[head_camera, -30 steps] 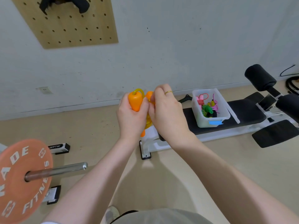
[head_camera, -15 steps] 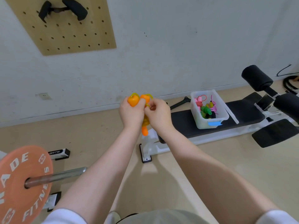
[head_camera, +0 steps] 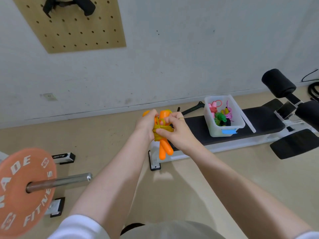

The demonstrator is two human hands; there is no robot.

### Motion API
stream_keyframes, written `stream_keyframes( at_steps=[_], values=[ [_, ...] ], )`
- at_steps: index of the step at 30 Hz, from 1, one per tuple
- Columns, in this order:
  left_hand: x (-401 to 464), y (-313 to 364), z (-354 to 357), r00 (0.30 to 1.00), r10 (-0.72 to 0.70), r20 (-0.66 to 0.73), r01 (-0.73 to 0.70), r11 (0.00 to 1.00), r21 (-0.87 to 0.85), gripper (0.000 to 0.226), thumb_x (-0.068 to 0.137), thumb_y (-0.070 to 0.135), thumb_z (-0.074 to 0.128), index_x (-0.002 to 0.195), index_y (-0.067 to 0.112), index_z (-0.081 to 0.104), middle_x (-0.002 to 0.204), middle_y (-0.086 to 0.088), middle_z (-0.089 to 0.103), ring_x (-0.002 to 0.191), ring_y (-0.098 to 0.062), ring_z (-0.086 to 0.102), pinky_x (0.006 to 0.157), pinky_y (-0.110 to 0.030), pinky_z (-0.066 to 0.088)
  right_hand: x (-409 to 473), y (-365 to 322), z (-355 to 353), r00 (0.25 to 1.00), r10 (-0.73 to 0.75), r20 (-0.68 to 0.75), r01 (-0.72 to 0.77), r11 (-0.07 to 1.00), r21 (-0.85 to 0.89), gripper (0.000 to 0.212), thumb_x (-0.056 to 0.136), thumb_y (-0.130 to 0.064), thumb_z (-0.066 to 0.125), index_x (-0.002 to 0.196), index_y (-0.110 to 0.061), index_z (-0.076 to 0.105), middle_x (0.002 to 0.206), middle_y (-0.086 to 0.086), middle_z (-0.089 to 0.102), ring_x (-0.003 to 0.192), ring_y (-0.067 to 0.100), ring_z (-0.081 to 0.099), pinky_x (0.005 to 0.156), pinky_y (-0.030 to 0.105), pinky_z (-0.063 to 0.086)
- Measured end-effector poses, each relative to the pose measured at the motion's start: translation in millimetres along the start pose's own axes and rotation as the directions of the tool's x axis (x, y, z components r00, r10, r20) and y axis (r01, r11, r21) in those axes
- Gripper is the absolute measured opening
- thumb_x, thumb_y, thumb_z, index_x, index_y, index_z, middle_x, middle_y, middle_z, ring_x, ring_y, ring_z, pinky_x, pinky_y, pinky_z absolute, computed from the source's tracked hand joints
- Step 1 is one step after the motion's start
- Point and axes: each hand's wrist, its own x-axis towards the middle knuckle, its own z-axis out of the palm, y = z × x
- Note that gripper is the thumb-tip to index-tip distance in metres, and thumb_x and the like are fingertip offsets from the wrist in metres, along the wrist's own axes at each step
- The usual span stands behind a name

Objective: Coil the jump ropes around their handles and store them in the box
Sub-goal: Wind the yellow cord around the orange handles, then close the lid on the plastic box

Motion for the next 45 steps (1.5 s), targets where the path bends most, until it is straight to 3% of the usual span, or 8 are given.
stream_keyframes(
  at_steps=[10,16,23,26,31,37,41,45],
  values=[
    [-10,-32,62,0.999,0.008,0.039,-0.008,1.0,-0.003,0.025,0.077,0.009,0.056,0.056,0.015,0.046,0.046,-0.002,0.046,0.034,-0.014,0.044,0.04,-0.015,0.038,-25,31,-60,0.994,0.102,-0.036,-0.107,0.966,-0.233,0.037,0.079,-0.016,0.07,0.111,-0.01,0.053,0.116,0.004,0.04,0.097,0.012,0.047,0.087,0.024,0.041],
    [1,-34,104,0.993,0.082,0.079,-0.091,0.99,0.109,0.01,0.084,0.018,0.064,0.079,0.013,0.056,0.07,-0.006,0.058,0.058,-0.017,0.056,0.05,-0.023,0.044,-14,66,-91,0.998,0.025,-0.059,-0.043,0.943,-0.329,0.078,0.077,-0.023,0.07,0.141,-0.012,0.028,0.145,0.009,0.026,0.131,0.025,0.034,0.104,0.033,0.035],
    [54,-34,199,0.97,-0.185,0.154,0.167,0.978,0.124,0.081,0.053,0.066,0.065,0.115,0.014,0.055,0.109,-0.014,0.062,0.101,-0.032,0.06,0.09,-0.051,0.049,32,119,-138,0.982,0.184,-0.052,-0.181,0.806,-0.564,0.082,0.083,-0.038,0.064,0.146,-0.018,0.016,0.157,0.001,-0.001,0.142,0.027,0.017,0.109,0.038,0.029],
    [72,-22,241,0.935,-0.239,0.261,0.208,0.968,0.14,0.036,0.089,0.048,0.051,0.097,0.013,0.052,0.098,-0.014,0.059,0.095,-0.028,0.059,0.088,-0.044,0.051,68,144,-170,0.961,0.252,-0.111,-0.267,0.754,-0.6,0.085,0.08,-0.039,0.067,0.145,-0.019,0.015,0.155,0.008,0.011,0.137,0.032,0.026,0.109,0.042,0.03],
    [123,5,293,0.861,-0.28,0.425,0.204,0.955,0.216,0.039,0.094,0.049,0.043,0.108,0.015,0.058,0.1,-0.012,0.066,0.09,-0.02,0.063,0.067,-0.028,0.049,132,184,-235,0.879,0.442,-0.181,-0.474,0.761,-0.444,0.063,0.082,-0.025,0.065,0.135,-0.017,0.033,0.134,0.005,0.038,0.115,0.026,0.047,0.092,0.036,0.042],
    [196,17,333,0.889,-0.303,0.344,0.178,0.92,0.35,0.024,0.096,0.025,0.043,0.112,0.01,0.054,0.094,-0.006,0.067,0.088,-0.016,0.061,0.087,-0.031,0.047,182,263,-278,0.661,0.73,-0.171,-0.75,0.647,-0.139,0.044,0.07,-0.024,0.068,0.107,-0.012,0.047,0.105,0.013,0.058,0.096,0.029,0.058,0.08,0.041,0.051],
    [224,6,351,0.9,-0.364,0.239,0.23,0.864,0.448,0.015,0.096,0.021,0.043,0.092,0.016,0.057,0.088,-0.002,0.066,0.083,-0.015,0.061,0.083,-0.028,0.048,210,296,-292,0.659,0.733,-0.168,-0.75,0.657,-0.075,0.043,0.075,-0.025,0.068,0.111,-0.012,0.046,0.103,0.01,0.058,0.093,0.026,0.057,0.073,0.035,0.045],
    [245,-18,369,0.892,-0.413,0.182,0.275,0.817,0.506,0.015,0.096,0.017,0.045,0.105,0.012,0.056,0.096,-0.007,0.067,0.088,-0.019,0.061,0.08,-0.028,0.048,240,326,-308,0.695,0.717,-0.062,-0.717,0.697,0.017,0.051,0.075,-0.04,0.064,0.117,-0.014,0.052,0.107,0.004,0.06,0.1,0.024,0.057,0.086,0.038,0.048]
  ],
)
